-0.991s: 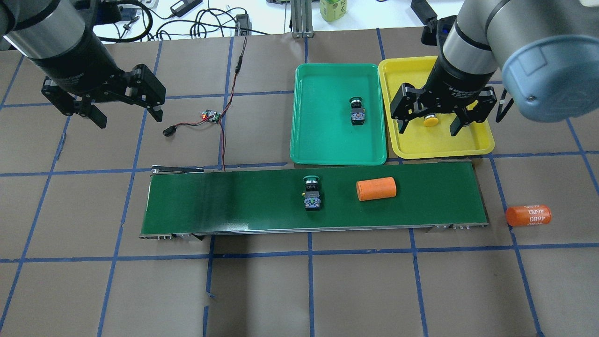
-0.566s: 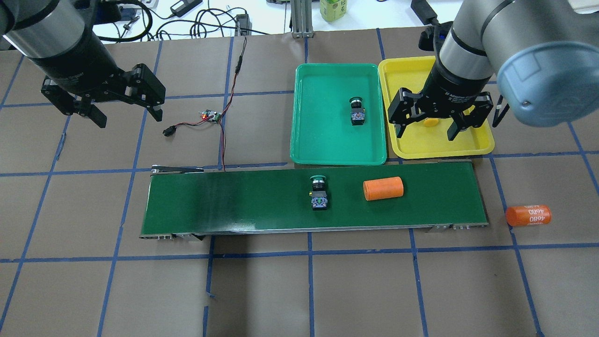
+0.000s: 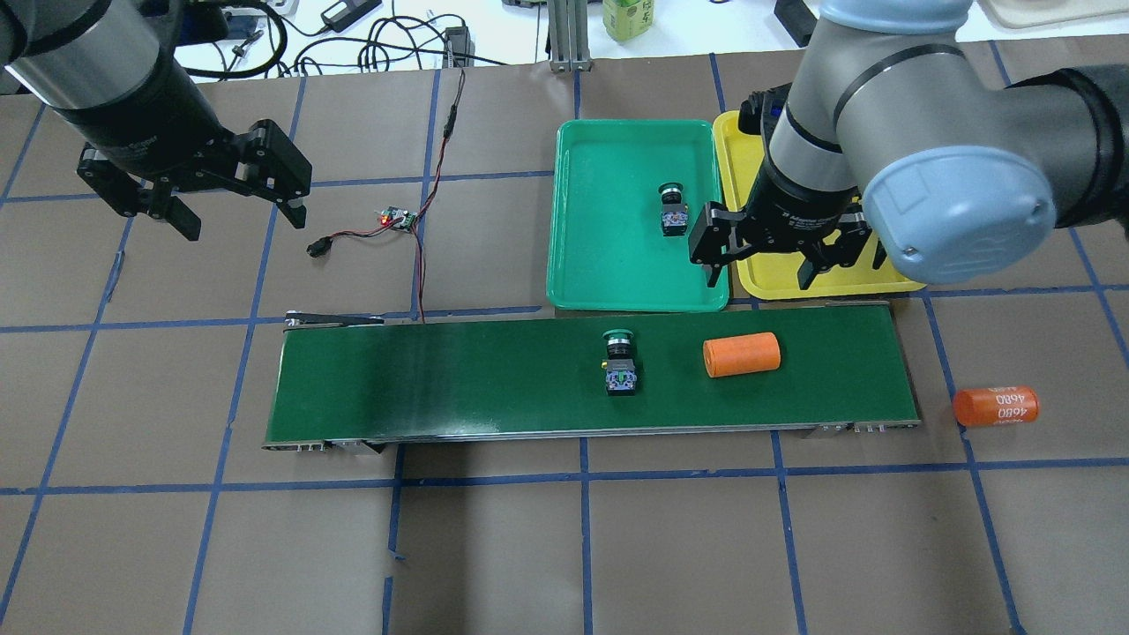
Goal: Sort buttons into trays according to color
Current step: 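Lower the right gripper onto the second green-capped button and grasp it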
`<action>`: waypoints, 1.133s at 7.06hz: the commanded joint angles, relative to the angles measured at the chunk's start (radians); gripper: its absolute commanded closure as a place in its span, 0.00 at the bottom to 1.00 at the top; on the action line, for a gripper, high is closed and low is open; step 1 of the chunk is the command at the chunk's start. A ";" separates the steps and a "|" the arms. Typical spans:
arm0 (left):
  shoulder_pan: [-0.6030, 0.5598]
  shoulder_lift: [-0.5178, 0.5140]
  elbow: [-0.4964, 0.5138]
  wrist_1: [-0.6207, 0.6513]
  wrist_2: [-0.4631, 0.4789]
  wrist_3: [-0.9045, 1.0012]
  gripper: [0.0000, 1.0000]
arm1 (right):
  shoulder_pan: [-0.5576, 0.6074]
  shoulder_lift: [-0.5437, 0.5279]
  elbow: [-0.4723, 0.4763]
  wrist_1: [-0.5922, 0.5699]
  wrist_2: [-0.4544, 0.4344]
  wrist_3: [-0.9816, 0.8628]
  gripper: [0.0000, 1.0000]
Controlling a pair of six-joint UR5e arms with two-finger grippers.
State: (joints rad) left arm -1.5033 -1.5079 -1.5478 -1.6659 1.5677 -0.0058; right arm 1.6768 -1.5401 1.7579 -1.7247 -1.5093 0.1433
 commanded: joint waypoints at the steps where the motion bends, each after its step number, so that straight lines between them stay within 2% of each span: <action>1: 0.000 0.000 0.000 0.000 0.000 0.001 0.00 | 0.055 0.053 0.002 -0.041 -0.002 0.013 0.00; 3: 0.002 0.000 0.000 0.000 0.000 0.000 0.00 | 0.078 0.100 0.002 -0.079 0.011 0.090 0.00; 6: 0.002 0.000 0.000 0.000 0.000 0.001 0.00 | 0.141 0.201 0.009 -0.113 -0.006 0.091 0.00; 8: 0.002 0.000 0.000 0.000 0.000 0.001 0.00 | 0.141 0.203 0.096 -0.172 0.009 0.128 0.00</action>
State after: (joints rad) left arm -1.5018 -1.5086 -1.5478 -1.6659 1.5677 -0.0048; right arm 1.8164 -1.3418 1.8070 -1.8583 -1.5059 0.2476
